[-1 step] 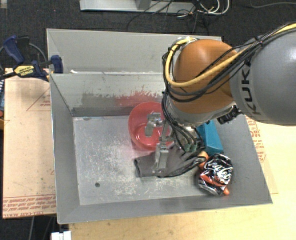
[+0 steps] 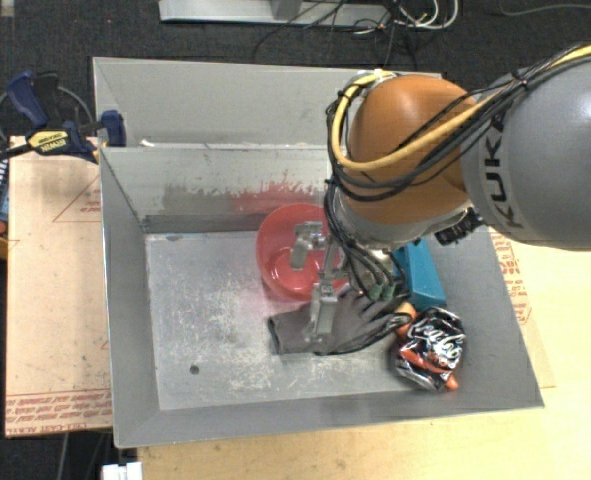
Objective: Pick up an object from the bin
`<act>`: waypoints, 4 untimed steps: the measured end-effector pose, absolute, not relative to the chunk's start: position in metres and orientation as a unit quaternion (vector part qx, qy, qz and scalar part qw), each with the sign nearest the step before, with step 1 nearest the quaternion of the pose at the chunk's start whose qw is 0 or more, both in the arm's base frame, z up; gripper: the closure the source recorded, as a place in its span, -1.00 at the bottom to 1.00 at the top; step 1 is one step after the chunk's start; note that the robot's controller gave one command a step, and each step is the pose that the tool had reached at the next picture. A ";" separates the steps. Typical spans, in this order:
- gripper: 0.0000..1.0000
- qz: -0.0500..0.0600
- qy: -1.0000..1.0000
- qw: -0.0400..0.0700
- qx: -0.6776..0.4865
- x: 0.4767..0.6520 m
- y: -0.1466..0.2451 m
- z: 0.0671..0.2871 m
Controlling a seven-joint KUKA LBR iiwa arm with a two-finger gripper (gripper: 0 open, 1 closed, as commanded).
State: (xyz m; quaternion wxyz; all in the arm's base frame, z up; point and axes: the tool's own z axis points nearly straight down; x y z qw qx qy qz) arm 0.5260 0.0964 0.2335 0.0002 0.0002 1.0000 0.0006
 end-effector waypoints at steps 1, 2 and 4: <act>-1.00 0.001 0.996 0.000 0.092 0.522 0.049 0.124; -1.00 0.001 0.980 0.000 0.197 0.530 0.040 0.157; -1.00 0.004 0.932 0.000 0.361 0.579 0.080 0.070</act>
Offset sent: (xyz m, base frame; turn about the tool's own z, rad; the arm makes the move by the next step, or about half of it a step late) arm 0.0046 -0.0574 -0.0735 0.4014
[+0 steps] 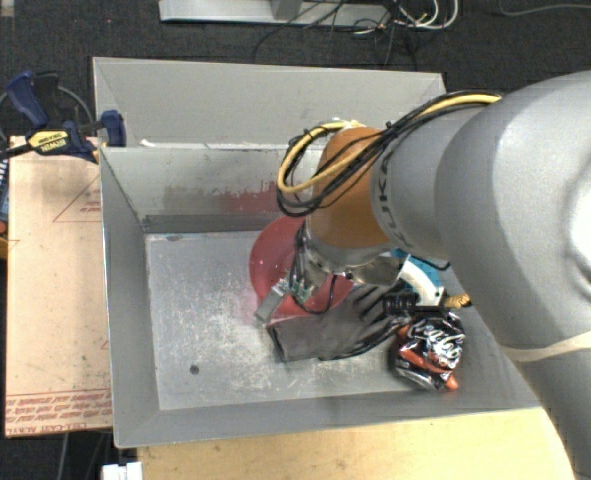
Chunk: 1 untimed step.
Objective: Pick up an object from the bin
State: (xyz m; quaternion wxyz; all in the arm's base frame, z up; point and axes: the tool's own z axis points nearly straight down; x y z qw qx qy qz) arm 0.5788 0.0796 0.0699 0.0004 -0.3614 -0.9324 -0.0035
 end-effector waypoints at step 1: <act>1.00 -0.001 -0.987 -0.001 -0.161 0.555 0.085 0.070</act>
Offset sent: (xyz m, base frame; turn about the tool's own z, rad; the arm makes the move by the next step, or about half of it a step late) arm 0.0000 0.0000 0.0000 0.0000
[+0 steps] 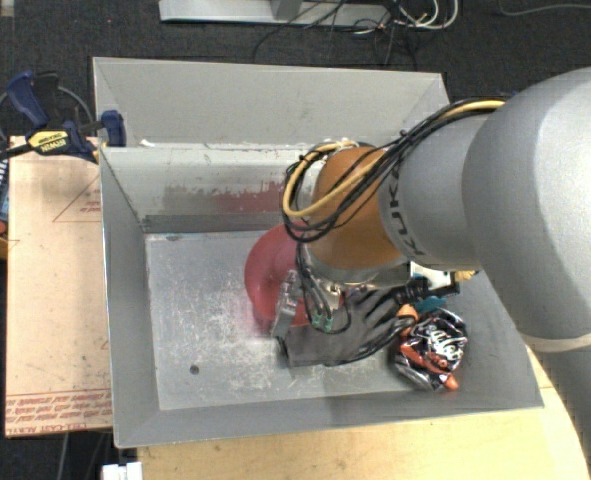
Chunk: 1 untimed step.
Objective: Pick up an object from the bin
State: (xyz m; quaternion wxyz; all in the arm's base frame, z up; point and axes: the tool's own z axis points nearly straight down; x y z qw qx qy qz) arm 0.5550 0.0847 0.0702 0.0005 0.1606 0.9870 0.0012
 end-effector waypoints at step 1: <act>1.00 0.001 0.987 0.000 0.161 0.555 0.085 0.070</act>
Offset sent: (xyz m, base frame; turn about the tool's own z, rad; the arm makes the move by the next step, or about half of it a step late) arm 0.0000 0.0000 0.0675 0.0000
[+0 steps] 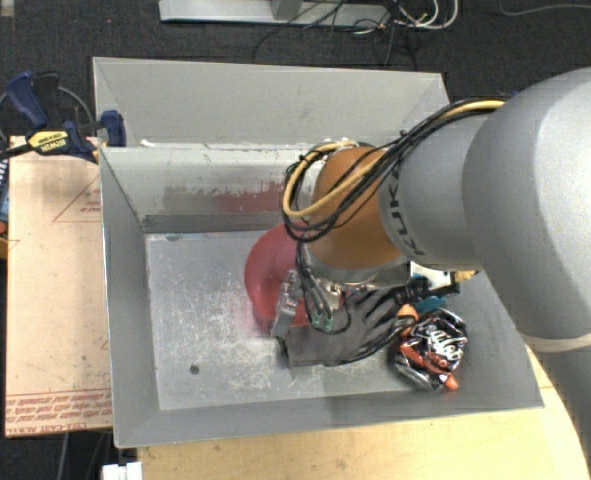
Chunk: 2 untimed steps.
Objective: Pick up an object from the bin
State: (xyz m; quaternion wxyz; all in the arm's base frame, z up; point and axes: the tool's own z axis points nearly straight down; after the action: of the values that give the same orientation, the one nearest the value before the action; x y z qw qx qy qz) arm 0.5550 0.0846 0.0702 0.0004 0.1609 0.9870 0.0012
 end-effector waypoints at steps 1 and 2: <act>1.00 0.000 0.987 -0.003 0.161 0.553 0.084 0.076; 1.00 0.001 0.987 0.000 0.161 0.554 0.084 0.102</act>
Offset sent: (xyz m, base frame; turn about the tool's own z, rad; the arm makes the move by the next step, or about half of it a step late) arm -0.0001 0.0001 0.0310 0.0000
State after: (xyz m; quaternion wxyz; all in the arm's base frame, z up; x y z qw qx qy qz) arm 0.5542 0.0843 0.1021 -0.0004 0.1609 0.9870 0.0010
